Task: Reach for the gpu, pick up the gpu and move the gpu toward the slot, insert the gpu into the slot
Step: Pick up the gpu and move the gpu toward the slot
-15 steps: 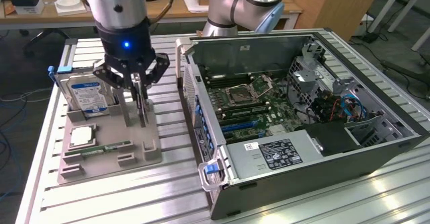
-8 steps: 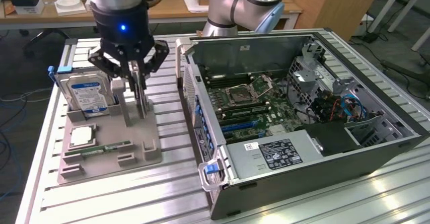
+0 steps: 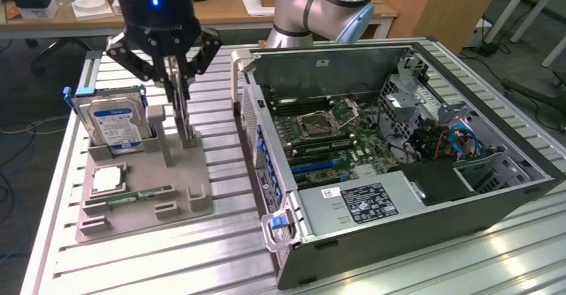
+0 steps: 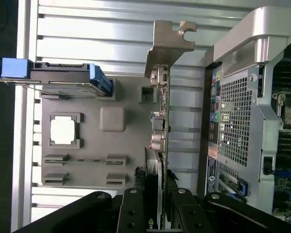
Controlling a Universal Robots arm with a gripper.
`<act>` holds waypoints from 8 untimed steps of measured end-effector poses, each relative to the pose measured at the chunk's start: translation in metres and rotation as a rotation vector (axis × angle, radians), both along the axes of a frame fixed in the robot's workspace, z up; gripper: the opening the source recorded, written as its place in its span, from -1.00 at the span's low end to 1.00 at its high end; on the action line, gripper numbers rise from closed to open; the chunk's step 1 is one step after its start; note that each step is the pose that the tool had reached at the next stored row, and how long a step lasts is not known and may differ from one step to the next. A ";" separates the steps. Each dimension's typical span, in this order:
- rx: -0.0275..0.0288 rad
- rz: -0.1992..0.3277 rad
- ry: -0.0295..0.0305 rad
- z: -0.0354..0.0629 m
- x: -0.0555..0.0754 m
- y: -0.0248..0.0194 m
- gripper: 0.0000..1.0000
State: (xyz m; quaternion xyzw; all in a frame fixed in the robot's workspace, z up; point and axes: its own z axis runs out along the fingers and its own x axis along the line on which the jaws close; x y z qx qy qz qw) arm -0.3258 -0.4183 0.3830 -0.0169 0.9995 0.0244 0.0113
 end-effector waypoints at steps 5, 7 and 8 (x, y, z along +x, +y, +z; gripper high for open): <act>-0.0001 0.000 0.0000 0.0225 0.000 0.0000 -0.47; -0.0001 0.000 0.0000 0.0317 0.000 0.0000 -0.47; -0.0003 0.000 0.0001 0.0363 0.000 0.0000 -0.47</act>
